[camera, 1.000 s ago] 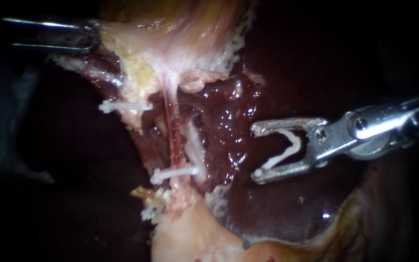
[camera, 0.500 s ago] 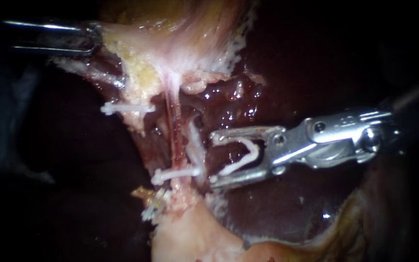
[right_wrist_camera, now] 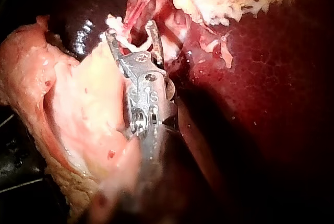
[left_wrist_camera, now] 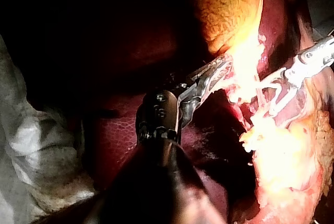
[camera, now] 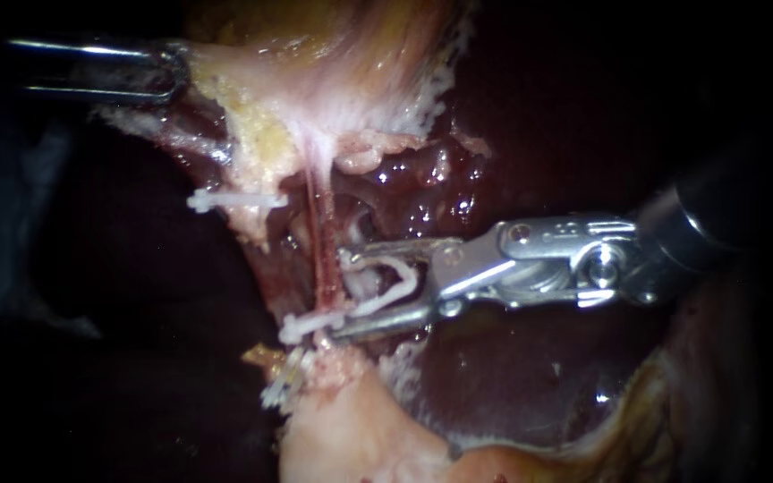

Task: Clipping second clip right tube

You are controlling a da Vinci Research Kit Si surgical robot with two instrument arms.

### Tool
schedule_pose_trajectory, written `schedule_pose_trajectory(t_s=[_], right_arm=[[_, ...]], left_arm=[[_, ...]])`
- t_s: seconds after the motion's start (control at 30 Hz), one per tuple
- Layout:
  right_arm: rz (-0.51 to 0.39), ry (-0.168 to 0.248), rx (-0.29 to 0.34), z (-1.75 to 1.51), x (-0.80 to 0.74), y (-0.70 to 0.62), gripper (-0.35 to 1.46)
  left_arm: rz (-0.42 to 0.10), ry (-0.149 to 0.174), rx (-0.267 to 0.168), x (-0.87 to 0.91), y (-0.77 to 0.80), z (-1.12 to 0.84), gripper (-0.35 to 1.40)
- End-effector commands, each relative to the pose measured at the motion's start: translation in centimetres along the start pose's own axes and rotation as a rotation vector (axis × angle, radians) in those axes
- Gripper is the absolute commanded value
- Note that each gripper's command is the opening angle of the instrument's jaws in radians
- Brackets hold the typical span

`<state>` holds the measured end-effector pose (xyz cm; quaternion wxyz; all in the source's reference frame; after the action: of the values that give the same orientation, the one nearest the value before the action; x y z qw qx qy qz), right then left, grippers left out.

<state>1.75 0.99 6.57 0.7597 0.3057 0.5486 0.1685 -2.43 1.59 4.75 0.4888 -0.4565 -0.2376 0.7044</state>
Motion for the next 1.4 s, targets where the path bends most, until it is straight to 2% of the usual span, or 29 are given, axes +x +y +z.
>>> schedule_pose_trajectory(t_s=[0.03,0.23,0.53,0.6,0.73,0.87,1.13,1.27,1.4], right_arm=[[0.002,0.006,0.005,0.03,0.01,0.01,0.50],[0.021,0.021,0.041,0.25,0.04,0.04,0.49],[0.032,0.007,0.093,0.42,-0.08,0.01,0.48],[0.034,0.019,0.107,0.43,-0.07,-0.01,0.48],[0.036,0.052,0.129,0.42,-0.02,-0.08,0.48],[0.045,0.072,0.151,0.42,0.04,-0.21,0.48],[0.033,0.077,0.218,0.43,0.14,-0.51,0.46],[0.027,0.080,0.238,0.43,0.19,-0.57,0.44],[0.027,0.082,0.230,0.42,0.20,-0.55,0.41]], left_arm=[[0.001,0.001,0.001,0.00,0.00,0.00,-0.35],[0.000,0.000,-0.001,0.00,0.02,0.00,-0.35],[0.000,0.000,-0.001,0.00,0.02,0.00,-0.35],[0.000,0.000,0.000,0.00,0.02,0.00,-0.35],[0.000,0.000,0.000,-0.01,0.03,0.00,-0.35],[0.000,0.000,0.000,-0.01,0.03,0.00,-0.35],[0.000,0.000,-0.001,-0.01,0.03,-0.01,-0.35],[0.000,0.000,-0.001,-0.01,0.03,-0.01,-0.35],[0.000,0.000,-0.001,-0.01,0.03,-0.01,-0.35]])
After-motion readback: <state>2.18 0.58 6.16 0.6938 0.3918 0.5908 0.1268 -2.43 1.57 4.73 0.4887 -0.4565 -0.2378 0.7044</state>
